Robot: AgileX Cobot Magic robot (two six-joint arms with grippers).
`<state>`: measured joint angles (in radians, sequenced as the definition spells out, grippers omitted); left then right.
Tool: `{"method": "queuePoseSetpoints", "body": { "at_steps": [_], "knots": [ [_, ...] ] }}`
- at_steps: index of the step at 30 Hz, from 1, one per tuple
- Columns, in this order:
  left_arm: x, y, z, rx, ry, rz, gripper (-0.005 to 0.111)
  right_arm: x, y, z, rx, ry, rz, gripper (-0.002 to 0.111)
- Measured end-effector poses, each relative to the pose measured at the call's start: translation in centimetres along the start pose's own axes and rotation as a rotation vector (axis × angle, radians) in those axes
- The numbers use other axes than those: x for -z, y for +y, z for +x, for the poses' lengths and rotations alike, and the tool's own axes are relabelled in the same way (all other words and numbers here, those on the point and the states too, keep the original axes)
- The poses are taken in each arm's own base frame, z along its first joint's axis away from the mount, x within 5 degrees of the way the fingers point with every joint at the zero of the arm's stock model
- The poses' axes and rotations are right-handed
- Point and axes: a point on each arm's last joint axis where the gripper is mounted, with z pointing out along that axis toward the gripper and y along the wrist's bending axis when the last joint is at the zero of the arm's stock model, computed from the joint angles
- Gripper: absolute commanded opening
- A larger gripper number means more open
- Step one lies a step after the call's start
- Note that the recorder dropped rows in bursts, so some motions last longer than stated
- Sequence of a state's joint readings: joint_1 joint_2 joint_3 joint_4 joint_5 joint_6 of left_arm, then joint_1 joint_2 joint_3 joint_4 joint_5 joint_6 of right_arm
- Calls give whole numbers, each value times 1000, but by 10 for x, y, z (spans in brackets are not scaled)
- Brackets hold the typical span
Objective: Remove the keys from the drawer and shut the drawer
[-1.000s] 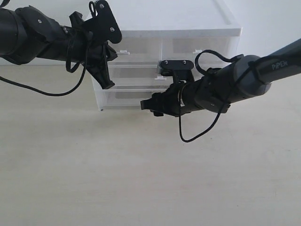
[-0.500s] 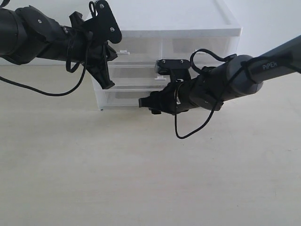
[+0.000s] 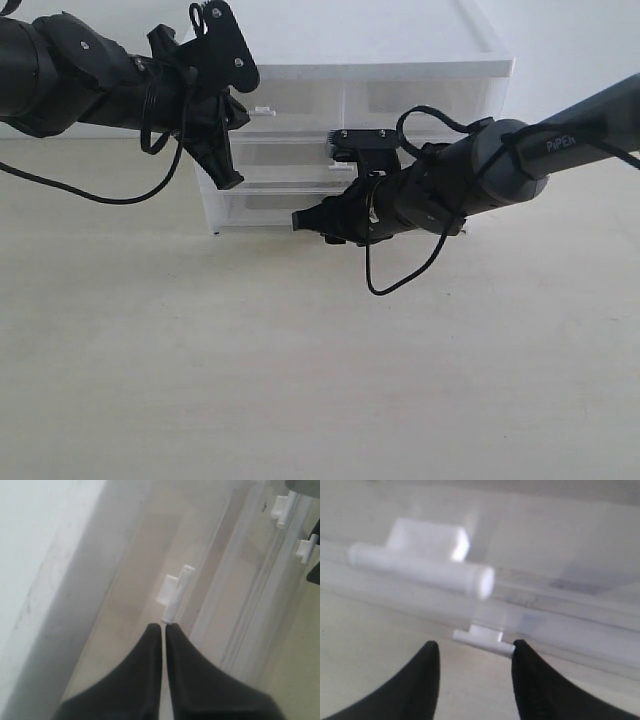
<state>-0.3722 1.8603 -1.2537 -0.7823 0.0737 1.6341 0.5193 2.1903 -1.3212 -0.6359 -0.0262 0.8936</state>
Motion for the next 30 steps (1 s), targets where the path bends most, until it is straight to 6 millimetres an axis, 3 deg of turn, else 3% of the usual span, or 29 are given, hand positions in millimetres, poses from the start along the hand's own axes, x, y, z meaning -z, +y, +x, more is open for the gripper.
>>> {"method": "queuePoseSetpoints", "body": {
  "at_steps": [6,14,18,19,21,30],
  "knots": [
    [0,0,0,0,0,0,4,-1,-1,1,40,11,10,3],
    [0,0,0,0,0,0,4,-1,-3,1,60,14,17,2],
    [0,0,0,0,0,0,4,-1,-3,1,69,14,17,25],
    [0,0,0,0,0,0,4,-1,-3,1,64,11,14,46],
    [0,0,0,0,0,0,4,-1,-2,1,53,5,7,65],
    [-1,0,0,0,2,2,4,1,2,-5,24,54,92,65]
  ]
}}
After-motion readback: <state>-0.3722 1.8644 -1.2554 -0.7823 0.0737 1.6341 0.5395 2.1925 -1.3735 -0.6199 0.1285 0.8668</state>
